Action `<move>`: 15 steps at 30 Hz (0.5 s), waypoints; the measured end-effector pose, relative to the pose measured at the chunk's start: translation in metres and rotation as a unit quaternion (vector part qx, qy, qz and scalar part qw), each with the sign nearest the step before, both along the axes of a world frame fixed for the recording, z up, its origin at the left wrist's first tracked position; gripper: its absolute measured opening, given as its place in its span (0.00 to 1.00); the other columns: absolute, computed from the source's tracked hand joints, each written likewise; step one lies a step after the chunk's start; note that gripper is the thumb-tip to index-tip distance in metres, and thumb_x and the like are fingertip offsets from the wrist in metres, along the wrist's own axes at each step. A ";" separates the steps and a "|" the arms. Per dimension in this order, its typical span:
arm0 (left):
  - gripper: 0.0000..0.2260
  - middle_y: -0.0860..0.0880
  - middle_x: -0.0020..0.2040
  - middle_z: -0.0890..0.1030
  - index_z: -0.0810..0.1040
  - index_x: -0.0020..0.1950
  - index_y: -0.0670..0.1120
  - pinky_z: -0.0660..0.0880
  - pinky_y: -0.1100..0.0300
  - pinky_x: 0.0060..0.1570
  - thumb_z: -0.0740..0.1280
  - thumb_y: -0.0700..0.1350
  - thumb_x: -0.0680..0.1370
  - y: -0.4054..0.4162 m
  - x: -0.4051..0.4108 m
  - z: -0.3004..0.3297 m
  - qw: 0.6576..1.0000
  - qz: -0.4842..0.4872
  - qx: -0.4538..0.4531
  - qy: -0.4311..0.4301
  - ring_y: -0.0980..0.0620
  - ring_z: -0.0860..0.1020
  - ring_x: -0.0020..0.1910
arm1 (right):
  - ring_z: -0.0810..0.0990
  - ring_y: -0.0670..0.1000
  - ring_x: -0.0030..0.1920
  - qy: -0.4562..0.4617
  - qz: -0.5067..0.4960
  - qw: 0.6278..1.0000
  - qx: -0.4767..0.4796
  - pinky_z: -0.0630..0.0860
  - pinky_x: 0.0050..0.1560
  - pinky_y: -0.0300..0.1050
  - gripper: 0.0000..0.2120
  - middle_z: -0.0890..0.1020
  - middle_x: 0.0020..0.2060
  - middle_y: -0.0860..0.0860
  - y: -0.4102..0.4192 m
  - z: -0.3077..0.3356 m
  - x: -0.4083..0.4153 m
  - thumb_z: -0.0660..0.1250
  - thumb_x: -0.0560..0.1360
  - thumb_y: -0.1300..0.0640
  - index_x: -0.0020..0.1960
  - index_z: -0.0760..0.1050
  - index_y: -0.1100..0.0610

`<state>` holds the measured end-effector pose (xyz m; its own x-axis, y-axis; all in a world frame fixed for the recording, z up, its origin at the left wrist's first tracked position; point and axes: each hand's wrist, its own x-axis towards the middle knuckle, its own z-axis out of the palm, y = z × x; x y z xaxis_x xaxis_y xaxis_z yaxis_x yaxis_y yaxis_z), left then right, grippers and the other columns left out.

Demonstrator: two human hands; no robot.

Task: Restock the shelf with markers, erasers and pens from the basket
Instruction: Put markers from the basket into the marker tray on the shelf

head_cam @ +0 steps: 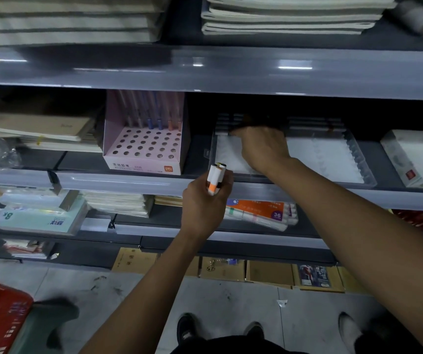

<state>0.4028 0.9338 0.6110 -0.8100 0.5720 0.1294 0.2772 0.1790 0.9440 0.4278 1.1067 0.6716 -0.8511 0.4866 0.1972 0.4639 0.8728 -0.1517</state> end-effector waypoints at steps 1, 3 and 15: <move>0.18 0.57 0.27 0.74 0.70 0.35 0.51 0.68 0.71 0.30 0.71 0.47 0.82 0.000 0.000 0.001 1.000 -0.006 0.002 -0.015 0.59 0.73 0.28 | 0.83 0.61 0.52 -0.003 0.001 1.000 -0.001 0.82 0.51 0.54 0.23 0.84 0.56 0.58 0.000 0.001 0.001 0.64 0.78 0.72 0.66 0.81 0.53; 0.14 0.55 0.29 0.74 0.73 0.39 0.47 0.70 0.66 0.31 0.71 0.49 0.82 -0.001 0.001 0.004 0.995 -0.030 0.027 -0.089 0.58 0.72 0.28 | 0.83 0.60 0.45 -0.003 -0.002 1.000 -0.003 0.78 0.42 0.49 0.13 0.82 0.44 0.56 -0.001 0.003 0.005 0.63 0.78 0.71 0.54 0.81 0.57; 0.15 0.45 0.37 0.76 0.76 0.56 0.41 0.75 0.56 0.31 0.63 0.53 0.85 0.001 -0.003 0.015 0.866 -0.125 0.244 -0.417 0.49 0.74 0.30 | 0.79 0.54 0.58 0.146 0.047 0.980 -0.126 0.77 0.58 0.54 0.10 0.82 0.56 0.52 -0.025 0.003 0.034 0.64 0.81 0.60 0.58 0.83 0.54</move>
